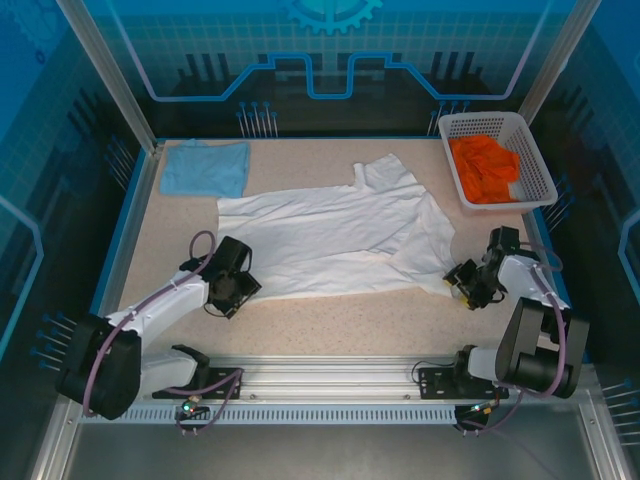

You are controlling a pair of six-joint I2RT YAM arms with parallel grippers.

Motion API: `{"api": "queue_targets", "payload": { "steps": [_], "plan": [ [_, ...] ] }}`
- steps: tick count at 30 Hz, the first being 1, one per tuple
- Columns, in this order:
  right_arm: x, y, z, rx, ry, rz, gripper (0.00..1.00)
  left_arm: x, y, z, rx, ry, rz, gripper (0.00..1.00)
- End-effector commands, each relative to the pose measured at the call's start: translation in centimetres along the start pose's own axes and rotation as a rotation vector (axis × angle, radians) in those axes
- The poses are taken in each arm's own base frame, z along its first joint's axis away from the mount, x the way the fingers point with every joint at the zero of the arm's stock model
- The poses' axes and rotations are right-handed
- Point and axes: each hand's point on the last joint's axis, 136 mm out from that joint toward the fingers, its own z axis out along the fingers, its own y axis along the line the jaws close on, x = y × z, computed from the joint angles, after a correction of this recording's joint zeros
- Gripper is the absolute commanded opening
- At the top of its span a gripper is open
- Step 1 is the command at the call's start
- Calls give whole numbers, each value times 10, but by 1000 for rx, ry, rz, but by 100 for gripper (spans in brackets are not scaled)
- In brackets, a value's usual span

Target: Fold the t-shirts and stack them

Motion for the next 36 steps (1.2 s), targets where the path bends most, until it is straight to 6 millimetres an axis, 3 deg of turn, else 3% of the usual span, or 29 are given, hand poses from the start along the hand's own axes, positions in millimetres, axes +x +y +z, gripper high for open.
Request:
{"api": "queue_targets", "payload": {
  "steps": [1, 9, 13, 16, 20, 23, 26, 29, 36],
  "plan": [
    [-14, 1, 1, -14, -28, 29, 58, -14, 12, 10, -28, -51, -29, 55],
    [-31, 3, 15, 18, -5, 63, 55, -24, 23, 19, -72, -53, -15, 29],
    [-38, 9, 12, -16, -27, 70, 54, -27, 24, 19, -73, -56, -11, 28],
    [-42, 11, 8, -50, -72, 80, 57, -28, 23, 19, -70, -55, -2, 34],
    [-43, 6, 12, -15, -50, 80, 55, -28, 20, 20, -53, -48, 21, 31],
    [-45, 6, 16, -16, -36, 81, 47, -30, 18, 20, -60, -45, 36, 23],
    [-48, 4, 19, -4, -38, 86, 29, -31, 19, 22, -68, -39, 32, 13],
    [-50, 1, 21, 8, -33, 89, 21, -33, 21, 25, -76, -28, 24, 0],
    [-59, -16, 13, 44, -72, 121, 0, -42, 35, 20, -114, -32, -5, 0]
  ]
}}
